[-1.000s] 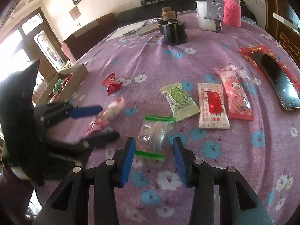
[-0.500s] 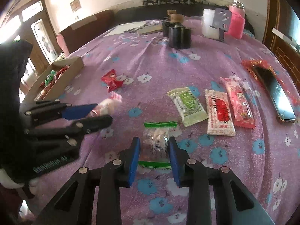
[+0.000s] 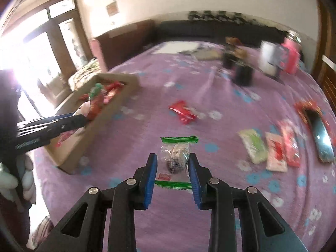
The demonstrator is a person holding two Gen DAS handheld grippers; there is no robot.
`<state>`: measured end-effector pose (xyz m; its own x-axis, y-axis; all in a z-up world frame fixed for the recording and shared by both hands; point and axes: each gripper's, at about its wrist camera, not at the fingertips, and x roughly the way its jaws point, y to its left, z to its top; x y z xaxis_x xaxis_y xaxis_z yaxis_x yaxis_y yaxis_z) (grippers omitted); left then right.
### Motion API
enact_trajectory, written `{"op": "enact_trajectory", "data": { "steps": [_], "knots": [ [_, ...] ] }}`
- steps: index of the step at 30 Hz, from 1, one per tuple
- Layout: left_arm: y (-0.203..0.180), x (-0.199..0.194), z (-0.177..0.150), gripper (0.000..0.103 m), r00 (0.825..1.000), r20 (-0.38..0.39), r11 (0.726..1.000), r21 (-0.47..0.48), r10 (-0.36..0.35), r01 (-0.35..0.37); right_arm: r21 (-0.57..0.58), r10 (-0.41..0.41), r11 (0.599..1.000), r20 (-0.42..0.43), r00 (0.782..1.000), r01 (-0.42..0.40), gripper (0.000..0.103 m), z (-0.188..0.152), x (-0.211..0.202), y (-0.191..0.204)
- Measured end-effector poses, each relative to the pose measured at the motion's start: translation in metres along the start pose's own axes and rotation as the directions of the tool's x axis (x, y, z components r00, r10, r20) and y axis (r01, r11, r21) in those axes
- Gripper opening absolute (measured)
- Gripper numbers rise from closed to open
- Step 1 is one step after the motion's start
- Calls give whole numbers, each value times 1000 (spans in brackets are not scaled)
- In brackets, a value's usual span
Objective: Organize snacks
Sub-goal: 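Carry both candies over the cardboard box and open both tools to drop them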
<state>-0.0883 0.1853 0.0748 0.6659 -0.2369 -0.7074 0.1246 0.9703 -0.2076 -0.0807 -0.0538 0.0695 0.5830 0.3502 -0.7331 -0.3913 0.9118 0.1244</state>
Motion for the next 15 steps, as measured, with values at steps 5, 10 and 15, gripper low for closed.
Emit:
{"op": "enact_trajectory", "data": {
  "steps": [5,10,15],
  "knots": [
    [57,-3,2,26,991,-16,989,-64,135,-136,-65,82,995,0,997,-82,31,23,13,53],
    [98,14,9,26,978,-60,973,-108,200,-206,-118,169,978,-22,985,-170,30,42,34,104],
    [127,38,16,26,966,-126,960,-142,226,-243,-156,239,956,-81,968,-249,30,55,65,150]
  ]
}}
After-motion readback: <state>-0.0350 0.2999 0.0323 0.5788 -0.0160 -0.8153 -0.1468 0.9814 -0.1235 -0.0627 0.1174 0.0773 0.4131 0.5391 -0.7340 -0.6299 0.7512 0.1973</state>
